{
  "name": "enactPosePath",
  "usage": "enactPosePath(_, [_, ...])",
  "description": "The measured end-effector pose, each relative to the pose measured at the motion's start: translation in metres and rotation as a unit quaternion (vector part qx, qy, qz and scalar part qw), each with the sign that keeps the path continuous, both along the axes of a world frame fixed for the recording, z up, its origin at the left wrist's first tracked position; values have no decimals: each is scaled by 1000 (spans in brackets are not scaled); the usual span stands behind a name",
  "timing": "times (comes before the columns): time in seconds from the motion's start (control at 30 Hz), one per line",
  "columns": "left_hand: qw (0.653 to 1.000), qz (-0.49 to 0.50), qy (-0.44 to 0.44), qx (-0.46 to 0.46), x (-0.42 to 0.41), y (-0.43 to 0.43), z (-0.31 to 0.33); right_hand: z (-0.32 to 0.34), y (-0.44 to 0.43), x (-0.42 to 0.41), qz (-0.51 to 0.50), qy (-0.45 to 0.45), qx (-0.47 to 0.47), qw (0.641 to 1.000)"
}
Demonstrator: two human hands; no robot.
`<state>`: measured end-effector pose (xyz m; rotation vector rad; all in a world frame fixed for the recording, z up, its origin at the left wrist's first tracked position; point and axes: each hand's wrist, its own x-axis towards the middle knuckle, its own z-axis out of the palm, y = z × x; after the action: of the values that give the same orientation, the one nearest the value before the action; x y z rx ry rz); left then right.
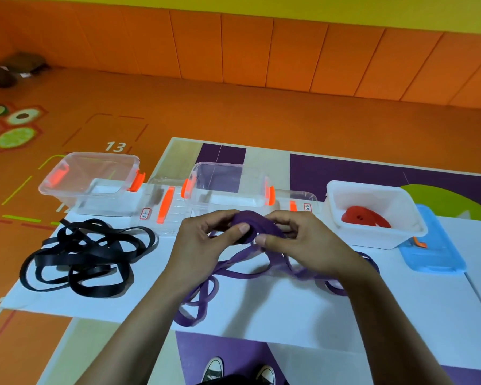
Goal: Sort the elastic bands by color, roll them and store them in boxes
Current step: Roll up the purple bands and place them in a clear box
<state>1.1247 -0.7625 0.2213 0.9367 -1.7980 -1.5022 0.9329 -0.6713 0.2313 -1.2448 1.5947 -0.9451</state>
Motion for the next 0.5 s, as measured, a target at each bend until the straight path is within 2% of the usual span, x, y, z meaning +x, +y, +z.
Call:
enactPosePath(0.07, [1000, 13, 8, -10, -3, 4, 2, -3, -1, -4, -11, -56, -12, 998])
enactPosePath(0.17, [999, 31, 20, -23, -5, 5, 5, -12, -1, -1, -24, -87, -34, 995])
enactPosePath(0.23, [998, 50, 37, -18, -4, 5, 8, -18, -2, 6, -35, -60, -46, 997])
enactPosePath(0.37, [995, 77, 56, -33, -7, 8, 13, -24, -8, 24, -80, -17, -148, 986])
enactPosePath(0.5, [996, 65, 54, -41, -4, 9, 20, -20, -9, 23, -88, 9, -169, 982])
